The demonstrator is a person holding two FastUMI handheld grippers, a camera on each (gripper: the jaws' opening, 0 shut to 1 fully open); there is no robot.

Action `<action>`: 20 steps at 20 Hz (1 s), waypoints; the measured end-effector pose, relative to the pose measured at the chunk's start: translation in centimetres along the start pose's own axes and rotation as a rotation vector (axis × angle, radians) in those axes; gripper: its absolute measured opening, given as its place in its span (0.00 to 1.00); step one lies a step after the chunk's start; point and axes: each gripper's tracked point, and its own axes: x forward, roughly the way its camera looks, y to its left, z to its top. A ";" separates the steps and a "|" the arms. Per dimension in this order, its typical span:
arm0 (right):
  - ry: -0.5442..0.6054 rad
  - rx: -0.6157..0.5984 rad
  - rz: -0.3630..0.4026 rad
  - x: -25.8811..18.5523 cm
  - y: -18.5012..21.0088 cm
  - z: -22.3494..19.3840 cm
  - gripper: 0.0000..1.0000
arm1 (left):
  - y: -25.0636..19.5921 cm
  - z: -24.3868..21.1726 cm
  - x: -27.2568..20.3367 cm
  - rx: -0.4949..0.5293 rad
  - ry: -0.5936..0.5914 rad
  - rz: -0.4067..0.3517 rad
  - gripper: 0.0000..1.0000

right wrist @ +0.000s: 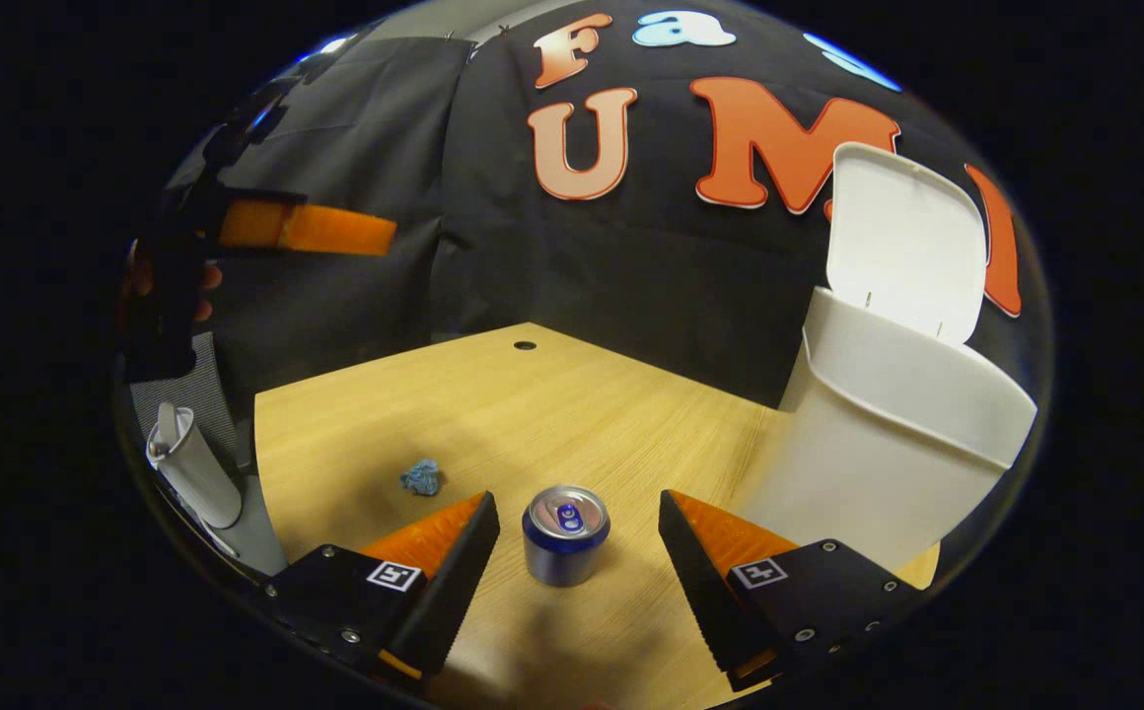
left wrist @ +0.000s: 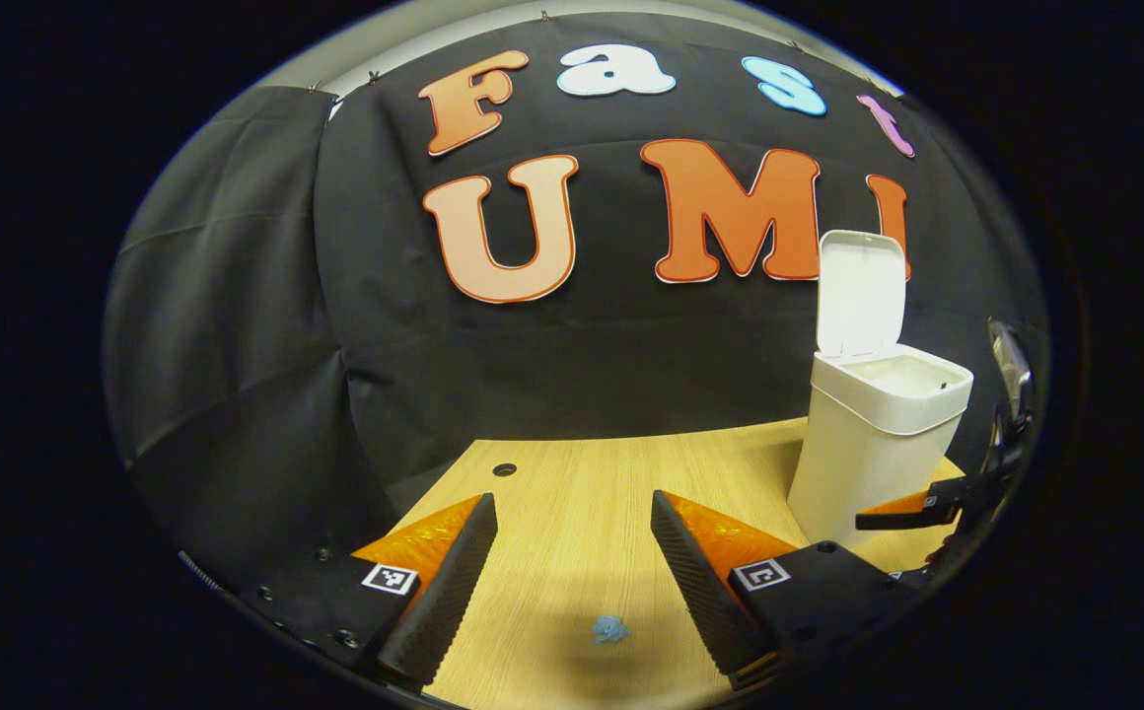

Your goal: Press the lid of the desktop garbage bin to open it, pick up the crumpled paper on the desktop and throw it into the bin, then pick up the pop can on the desktop and drop it into the bin, and finally close the garbage bin lid.

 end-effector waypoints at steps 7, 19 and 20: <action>0.117 -0.019 0.040 3.5 0.4 -5.1 0.99 | 0.5 -0.1 -0.4 0.014 0.003 0.021 0.98; 0.172 0.024 0.048 5.7 1.4 -6.8 0.78 | 0.5 0.2 0.4 0.032 -0.007 0.001 0.98; 0.173 0.031 0.046 5.6 1.2 -6.6 0.77 | 0.5 0.0 0.6 0.027 -0.006 -0.001 1.00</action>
